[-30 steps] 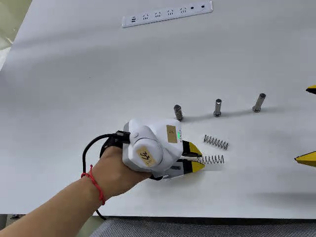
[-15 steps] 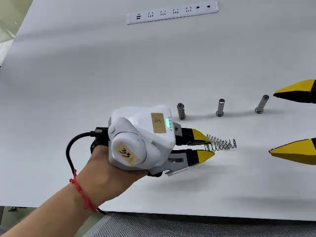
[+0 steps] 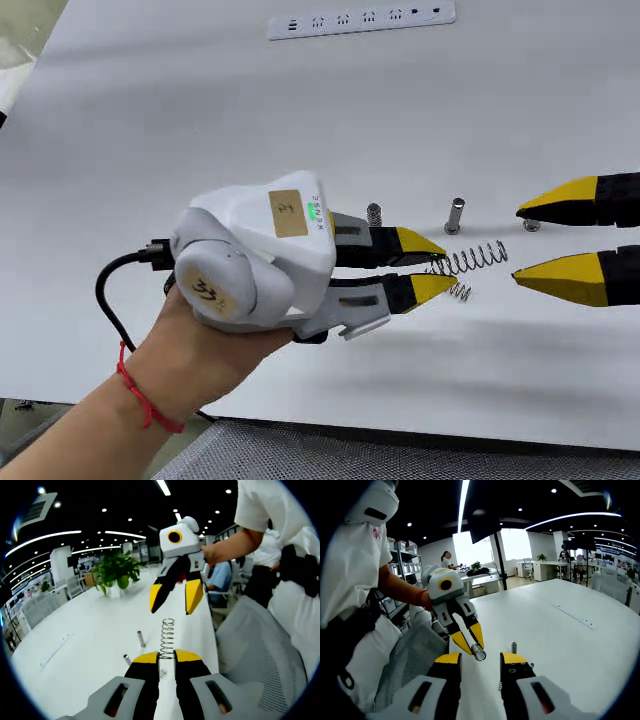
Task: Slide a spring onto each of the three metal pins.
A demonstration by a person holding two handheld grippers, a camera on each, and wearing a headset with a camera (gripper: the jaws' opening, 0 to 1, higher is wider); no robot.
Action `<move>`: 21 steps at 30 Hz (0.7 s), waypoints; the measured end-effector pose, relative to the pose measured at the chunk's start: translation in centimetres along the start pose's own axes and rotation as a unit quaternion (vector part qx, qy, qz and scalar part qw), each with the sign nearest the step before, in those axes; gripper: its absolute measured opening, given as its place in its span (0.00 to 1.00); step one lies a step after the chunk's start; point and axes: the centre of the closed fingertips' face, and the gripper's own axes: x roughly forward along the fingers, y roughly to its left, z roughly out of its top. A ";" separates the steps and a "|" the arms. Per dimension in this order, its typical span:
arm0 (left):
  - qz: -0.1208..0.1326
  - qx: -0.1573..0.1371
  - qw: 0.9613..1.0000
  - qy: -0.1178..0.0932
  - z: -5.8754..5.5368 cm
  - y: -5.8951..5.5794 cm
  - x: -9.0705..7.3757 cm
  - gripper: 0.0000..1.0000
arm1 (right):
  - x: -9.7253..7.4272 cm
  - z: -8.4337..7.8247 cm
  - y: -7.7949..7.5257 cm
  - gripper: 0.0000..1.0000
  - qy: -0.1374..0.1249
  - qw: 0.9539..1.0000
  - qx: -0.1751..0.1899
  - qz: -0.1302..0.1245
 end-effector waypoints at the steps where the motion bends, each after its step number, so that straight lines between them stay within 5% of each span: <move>1: 0.002 -0.002 1.000 -0.004 0.2 0.0 -0.1 0.10 | 0.0 0.1 0.0 0.31 -0.001 1.000 0.002 0.001; 21: 0.023 -0.044 0.997 -0.062 2.5 0.5 -0.8 0.10 | 0.2 2.2 -0.3 0.21 -0.063 0.995 0.072 0.006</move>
